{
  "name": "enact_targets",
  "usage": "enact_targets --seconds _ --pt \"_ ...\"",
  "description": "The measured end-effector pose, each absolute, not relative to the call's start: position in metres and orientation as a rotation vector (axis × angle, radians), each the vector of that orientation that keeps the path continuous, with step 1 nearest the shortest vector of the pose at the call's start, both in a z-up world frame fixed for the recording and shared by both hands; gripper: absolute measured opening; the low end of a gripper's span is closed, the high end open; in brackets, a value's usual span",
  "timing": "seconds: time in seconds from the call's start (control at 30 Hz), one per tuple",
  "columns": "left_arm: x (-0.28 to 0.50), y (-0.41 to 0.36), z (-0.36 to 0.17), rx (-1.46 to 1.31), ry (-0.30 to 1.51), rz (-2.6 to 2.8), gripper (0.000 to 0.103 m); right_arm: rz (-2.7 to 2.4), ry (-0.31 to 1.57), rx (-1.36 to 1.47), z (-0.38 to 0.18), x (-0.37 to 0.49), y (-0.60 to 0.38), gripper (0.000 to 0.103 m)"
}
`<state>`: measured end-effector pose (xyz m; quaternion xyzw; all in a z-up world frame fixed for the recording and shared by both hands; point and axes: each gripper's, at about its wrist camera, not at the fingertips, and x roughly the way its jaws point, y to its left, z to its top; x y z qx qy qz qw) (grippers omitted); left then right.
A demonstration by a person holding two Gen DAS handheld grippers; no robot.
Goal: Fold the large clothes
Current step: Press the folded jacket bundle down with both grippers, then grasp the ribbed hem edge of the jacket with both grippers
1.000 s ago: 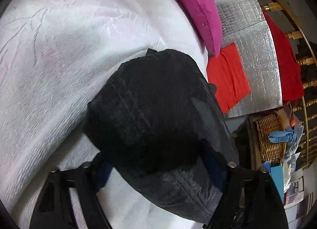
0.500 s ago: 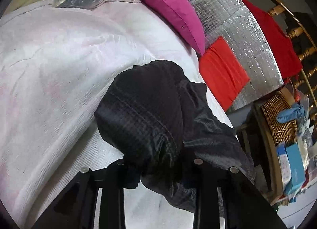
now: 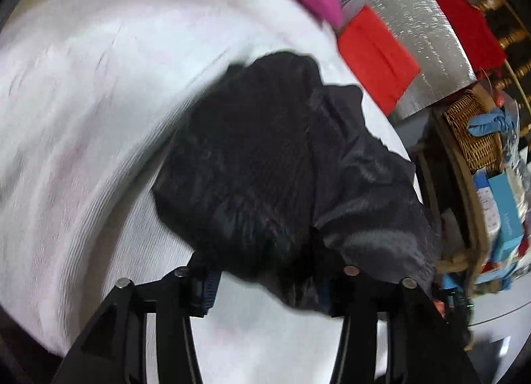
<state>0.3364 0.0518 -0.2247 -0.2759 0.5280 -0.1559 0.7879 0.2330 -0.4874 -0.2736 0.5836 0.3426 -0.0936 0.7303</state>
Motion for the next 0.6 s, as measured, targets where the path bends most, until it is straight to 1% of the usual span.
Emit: enact_targets --seconds 0.03,0.1,0.2,0.23,0.27,0.3,0.33,0.37,0.47,0.53,0.6 --pt "0.333 0.056 -0.221 -0.610 1.156 -0.349 0.050 -0.189 0.761 1.290 -0.271 0.227 -0.488 0.069" --pt "0.321 0.063 -0.205 -0.600 1.165 -0.385 0.050 -0.168 0.810 1.197 -0.253 0.215 -0.484 0.069" --pt "0.307 0.063 -0.159 -0.504 1.059 -0.438 0.051 -0.139 0.875 1.014 -0.220 0.202 -0.476 0.069" --pt "0.308 0.059 -0.140 -0.459 1.006 -0.439 0.054 -0.121 0.887 0.940 -0.205 0.200 -0.472 0.069" --pt "0.313 0.054 -0.123 -0.422 0.952 -0.441 0.061 -0.103 0.884 0.891 -0.192 0.200 -0.470 0.069" --pt "0.320 0.048 -0.109 -0.393 0.893 -0.447 0.065 -0.086 0.873 0.860 -0.180 0.203 -0.468 0.069" --pt "0.328 0.042 -0.100 -0.367 0.853 -0.446 0.072 -0.059 0.854 0.827 -0.166 0.210 -0.465 0.069" --pt "0.336 0.033 -0.093 -0.337 0.824 -0.440 0.074 -0.027 0.829 0.786 -0.152 0.218 -0.460 0.069" --pt "0.389 -0.004 -0.096 -0.236 0.816 -0.382 0.074 0.018 0.780 0.635 -0.128 0.249 -0.439 0.069" --pt "0.427 -0.027 -0.117 -0.187 0.884 -0.364 0.073 0.051 0.757 0.569 -0.124 0.281 -0.428 0.069" --pt "0.459 -0.040 -0.140 -0.191 0.959 -0.371 0.073 0.049 0.775 0.514 -0.131 0.327 -0.421 0.069"
